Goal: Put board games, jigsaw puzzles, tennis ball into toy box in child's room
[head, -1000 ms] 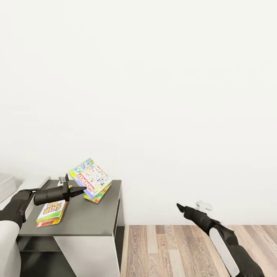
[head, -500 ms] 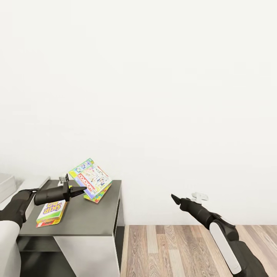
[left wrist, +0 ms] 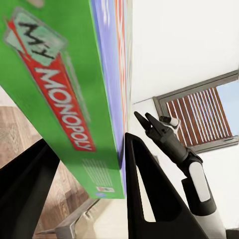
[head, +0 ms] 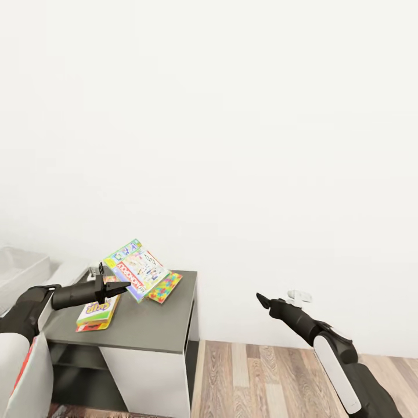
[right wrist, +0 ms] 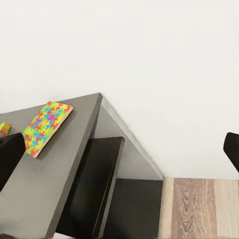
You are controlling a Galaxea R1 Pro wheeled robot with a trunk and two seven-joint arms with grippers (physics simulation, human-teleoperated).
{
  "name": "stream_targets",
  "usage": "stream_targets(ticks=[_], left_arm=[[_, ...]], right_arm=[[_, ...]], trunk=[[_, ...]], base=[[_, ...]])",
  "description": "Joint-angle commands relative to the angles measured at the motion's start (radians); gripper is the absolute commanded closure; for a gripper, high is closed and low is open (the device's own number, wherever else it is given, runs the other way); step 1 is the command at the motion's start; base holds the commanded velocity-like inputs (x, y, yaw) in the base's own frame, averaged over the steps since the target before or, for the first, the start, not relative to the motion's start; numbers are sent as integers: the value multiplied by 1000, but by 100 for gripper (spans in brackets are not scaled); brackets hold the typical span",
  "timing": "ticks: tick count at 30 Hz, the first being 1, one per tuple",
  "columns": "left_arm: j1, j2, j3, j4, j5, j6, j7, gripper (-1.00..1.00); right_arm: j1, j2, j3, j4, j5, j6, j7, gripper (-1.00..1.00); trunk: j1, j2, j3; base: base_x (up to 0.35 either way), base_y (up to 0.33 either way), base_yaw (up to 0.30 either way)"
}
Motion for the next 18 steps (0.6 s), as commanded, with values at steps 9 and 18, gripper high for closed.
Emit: stream_targets(ticks=[9,18], left_arm=[[-1,-1,2,0,-2,10,-5,100],[-1,11,10,-1,2,12,-18,100]], right_arm=[[-1,7,-1,1,-1,4,2,-100],[-1,7,0,2,-1,4,2,-100]], trunk=[[0,-2,2],[-19,33,18]], base=[[0,-61,278],[0,-14,283]])
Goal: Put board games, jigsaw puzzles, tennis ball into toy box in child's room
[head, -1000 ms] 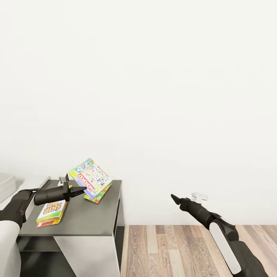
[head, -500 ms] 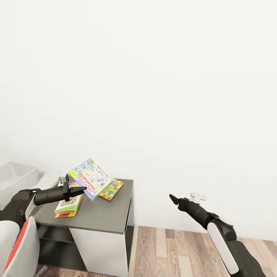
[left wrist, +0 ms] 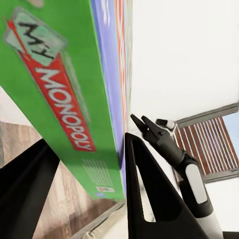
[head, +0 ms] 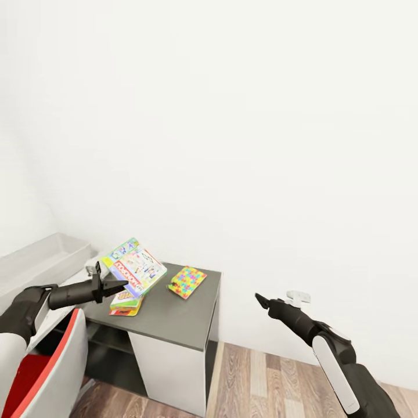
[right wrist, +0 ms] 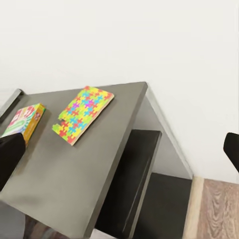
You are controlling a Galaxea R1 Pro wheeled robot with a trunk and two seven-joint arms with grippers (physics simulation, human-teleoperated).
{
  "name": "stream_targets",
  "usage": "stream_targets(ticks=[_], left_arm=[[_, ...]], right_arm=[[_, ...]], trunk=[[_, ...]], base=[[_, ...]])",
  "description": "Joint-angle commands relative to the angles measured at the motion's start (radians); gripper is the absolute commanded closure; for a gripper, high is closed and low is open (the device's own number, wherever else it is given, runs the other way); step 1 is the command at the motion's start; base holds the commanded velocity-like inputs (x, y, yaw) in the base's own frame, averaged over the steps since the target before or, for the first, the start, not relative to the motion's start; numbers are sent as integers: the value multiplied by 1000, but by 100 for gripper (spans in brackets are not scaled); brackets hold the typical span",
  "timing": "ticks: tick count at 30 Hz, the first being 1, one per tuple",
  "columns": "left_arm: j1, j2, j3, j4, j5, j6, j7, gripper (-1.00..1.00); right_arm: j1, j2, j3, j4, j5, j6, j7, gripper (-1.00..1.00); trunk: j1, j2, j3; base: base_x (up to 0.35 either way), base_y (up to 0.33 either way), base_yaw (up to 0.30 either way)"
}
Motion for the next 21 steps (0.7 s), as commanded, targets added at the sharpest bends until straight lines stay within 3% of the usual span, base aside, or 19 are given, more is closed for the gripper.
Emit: stream_targets(ticks=[1,11,16,21], left_arm=[[-1,4,1,0,-1,10,-5,100],[-1,26,-2,0,1,11,-5,100],[-1,25,-5,0,1,12,-5,100],[-1,25,-3,0,1,12,-5,100]], right_arm=[[-1,-1,0,-1,-3,4,0,-100],[-1,0,1,-4,-3,4,0,-100],[-1,1,11,-4,-2,3,0,-100],[-1,1,11,-5,-2,1,-1,-100]], trunk=[[-4,6,1],[-42,76,33],[-61,111,48],[-61,111,48]], base=[[0,-1,285],[0,0,274],[0,0,36],[0,0,2]])
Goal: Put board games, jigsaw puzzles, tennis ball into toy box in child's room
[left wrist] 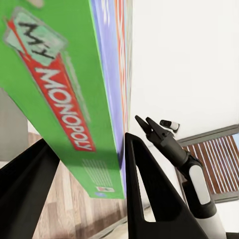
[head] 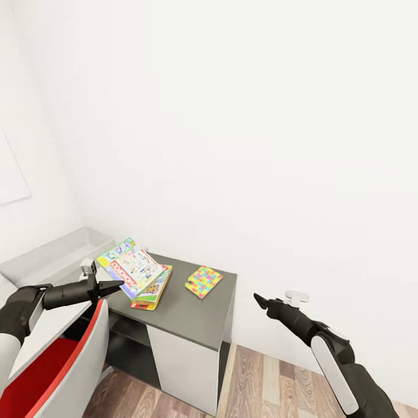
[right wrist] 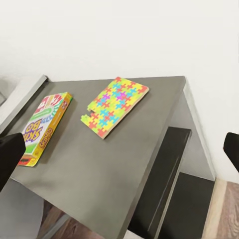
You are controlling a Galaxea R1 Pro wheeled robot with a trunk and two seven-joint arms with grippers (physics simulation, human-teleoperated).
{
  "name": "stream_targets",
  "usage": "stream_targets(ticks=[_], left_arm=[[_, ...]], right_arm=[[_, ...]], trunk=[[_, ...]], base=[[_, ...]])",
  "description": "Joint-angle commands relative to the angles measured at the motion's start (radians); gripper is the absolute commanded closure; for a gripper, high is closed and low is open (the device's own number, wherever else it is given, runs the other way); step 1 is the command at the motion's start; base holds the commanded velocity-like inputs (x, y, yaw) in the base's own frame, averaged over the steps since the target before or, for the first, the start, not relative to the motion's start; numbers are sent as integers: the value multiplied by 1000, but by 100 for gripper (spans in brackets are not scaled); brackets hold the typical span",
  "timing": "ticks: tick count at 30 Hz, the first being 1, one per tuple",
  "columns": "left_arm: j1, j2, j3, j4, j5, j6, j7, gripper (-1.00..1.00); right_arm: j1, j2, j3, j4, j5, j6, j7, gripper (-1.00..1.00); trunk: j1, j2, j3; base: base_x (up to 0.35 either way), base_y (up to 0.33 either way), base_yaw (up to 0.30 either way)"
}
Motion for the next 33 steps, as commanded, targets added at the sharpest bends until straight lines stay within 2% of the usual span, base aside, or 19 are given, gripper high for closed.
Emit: stream_targets(ticks=[1,8,33], left_arm=[[-1,1,2,0,-2,10,-5,100],[-1,0,4,0,-2,9,-5,100],[-1,-2,-1,0,-2,7,-5,100]], right_arm=[[-1,0,1,-1,-4,4,-1,-100],[-1,10,2,-1,-2,4,-6,-100],[-1,12,2,3,-1,4,-8,-100]], trunk=[[1,-2,-2],[1,-2,-1],[1,-2,11]], base=[[0,0,0],[0,0,108],[0,0,268]])
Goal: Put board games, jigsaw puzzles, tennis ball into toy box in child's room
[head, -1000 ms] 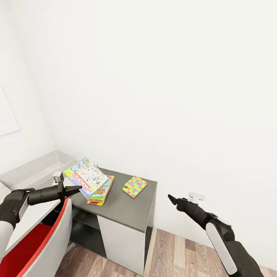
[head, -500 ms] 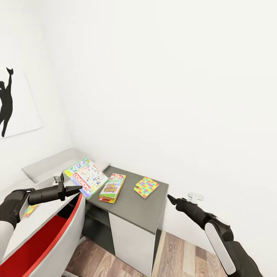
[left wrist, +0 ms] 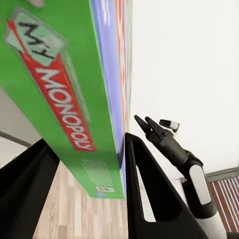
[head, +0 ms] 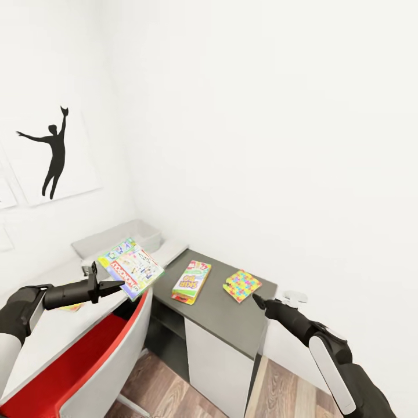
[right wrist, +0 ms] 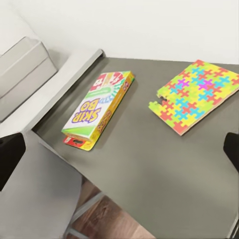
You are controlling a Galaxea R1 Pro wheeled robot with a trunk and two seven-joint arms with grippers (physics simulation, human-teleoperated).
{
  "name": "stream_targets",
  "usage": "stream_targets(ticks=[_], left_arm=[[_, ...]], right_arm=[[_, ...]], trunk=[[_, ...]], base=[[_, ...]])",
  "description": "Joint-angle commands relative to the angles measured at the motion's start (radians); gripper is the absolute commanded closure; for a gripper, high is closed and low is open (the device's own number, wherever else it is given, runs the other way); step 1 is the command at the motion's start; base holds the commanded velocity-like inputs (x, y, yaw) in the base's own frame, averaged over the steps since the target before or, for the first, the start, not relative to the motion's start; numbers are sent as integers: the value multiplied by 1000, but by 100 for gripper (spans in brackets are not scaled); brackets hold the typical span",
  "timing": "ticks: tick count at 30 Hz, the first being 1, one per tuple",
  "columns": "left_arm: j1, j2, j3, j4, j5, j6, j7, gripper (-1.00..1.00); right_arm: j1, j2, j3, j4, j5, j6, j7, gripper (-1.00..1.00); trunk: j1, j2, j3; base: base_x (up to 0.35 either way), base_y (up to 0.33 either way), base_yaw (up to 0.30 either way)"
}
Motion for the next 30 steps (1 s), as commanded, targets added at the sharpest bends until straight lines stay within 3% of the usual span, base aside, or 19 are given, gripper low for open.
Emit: stream_targets(ticks=[1,30], left_arm=[[-1,0,1,0,-1,9,-5,100],[-1,-1,0,0,-1,9,-5,100]], right_arm=[[-1,-1,0,-1,-4,4,0,-100],[-1,-1,0,-1,-4,4,0,-100]], trunk=[[1,-2,-2],[1,-2,12]], base=[[0,0,272],[0,4,273]])
